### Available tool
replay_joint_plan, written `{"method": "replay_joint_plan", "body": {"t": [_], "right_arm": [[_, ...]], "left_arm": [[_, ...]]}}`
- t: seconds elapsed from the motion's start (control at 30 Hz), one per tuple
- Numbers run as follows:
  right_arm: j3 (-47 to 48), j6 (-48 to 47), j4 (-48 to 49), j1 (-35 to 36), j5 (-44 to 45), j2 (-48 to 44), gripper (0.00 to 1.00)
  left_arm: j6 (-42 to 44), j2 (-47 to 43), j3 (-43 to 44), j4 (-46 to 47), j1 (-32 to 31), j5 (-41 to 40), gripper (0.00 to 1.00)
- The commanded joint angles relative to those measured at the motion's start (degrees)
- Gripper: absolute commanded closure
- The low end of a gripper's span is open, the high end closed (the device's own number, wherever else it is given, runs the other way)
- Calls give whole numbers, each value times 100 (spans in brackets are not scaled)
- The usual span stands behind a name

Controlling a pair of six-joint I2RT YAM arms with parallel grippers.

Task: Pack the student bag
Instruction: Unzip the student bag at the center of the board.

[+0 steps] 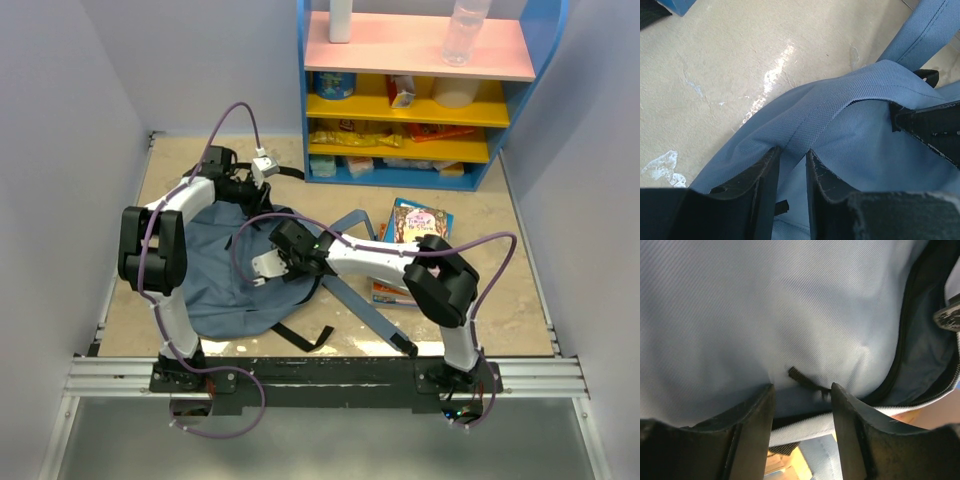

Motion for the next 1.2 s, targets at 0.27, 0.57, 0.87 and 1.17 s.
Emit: {"method": "replay_joint_plan", "body": {"t": [0.27, 0.57, 0.87, 1.17], "right_arm": [[942, 171, -348, -216, -239, 322, 71], [1056, 373, -718, -313, -345, 296, 69], [1153, 426, -683, -305, -161, 638, 74], [1408, 601, -631, -313, -134, 710, 100]], "left_arm": [[220, -76, 142, -103, -44, 268, 67], [229, -68, 177, -85, -44, 216, 67], [167, -59, 203, -68, -44, 242, 67], [176, -42, 212, -59, -44, 163, 68]]}}
